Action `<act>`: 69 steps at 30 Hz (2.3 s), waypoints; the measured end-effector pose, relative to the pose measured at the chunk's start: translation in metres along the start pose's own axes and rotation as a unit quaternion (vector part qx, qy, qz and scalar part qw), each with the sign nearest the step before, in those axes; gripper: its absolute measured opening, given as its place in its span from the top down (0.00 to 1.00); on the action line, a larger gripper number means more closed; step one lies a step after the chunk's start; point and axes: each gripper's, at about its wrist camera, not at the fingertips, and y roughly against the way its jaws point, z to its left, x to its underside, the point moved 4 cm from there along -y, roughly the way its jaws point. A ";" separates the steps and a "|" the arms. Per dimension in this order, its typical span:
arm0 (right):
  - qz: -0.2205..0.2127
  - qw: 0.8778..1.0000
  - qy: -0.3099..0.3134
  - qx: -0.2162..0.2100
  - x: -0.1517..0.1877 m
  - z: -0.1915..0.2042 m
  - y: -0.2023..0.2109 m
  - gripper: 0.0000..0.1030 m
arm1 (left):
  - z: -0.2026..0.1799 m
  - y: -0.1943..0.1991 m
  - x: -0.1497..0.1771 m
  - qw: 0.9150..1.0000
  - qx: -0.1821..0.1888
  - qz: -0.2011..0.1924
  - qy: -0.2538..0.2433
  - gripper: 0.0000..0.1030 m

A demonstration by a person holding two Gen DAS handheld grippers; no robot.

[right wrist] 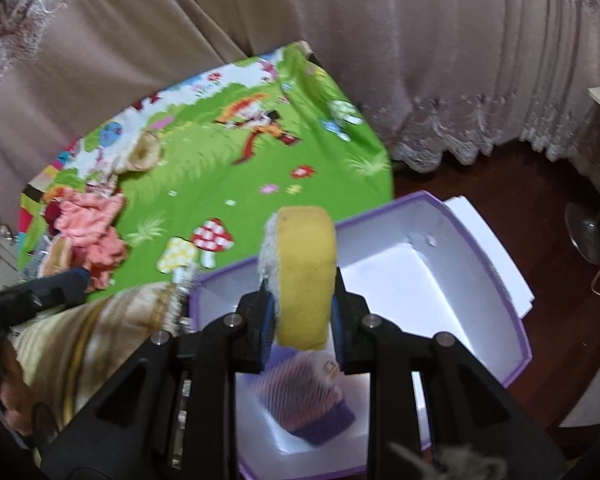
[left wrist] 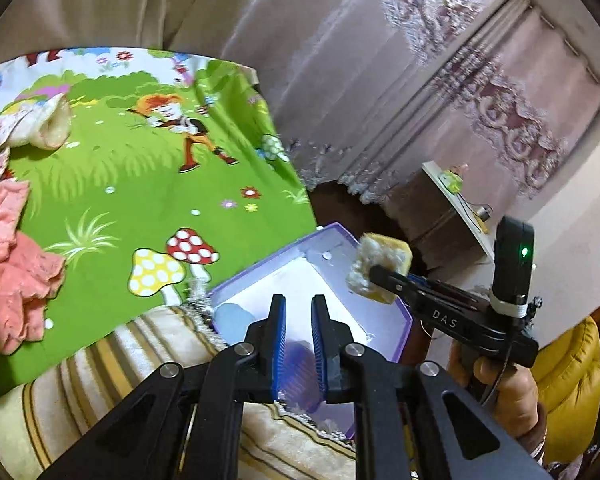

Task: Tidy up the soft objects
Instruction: 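Carry both items to the box and open the left tool to drop the sock, then open the right tool to drop the yellow sponge into the box, then move both tools back over the pile of soft items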

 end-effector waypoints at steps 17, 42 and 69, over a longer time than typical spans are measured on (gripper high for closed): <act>0.008 1.000 -0.018 0.010 -0.001 0.001 -0.002 0.22 | 0.051 0.058 -0.003 0.997 -0.049 -0.049 0.038 0.42; 0.020 0.996 0.068 -0.053 -0.026 0.106 -0.016 0.20 | 0.281 0.229 0.037 0.936 -0.249 -0.135 0.211 0.28; 0.040 0.969 0.208 -0.126 -0.053 0.254 -0.062 0.16 | 0.403 0.179 -0.004 0.920 -0.327 -0.016 0.217 0.68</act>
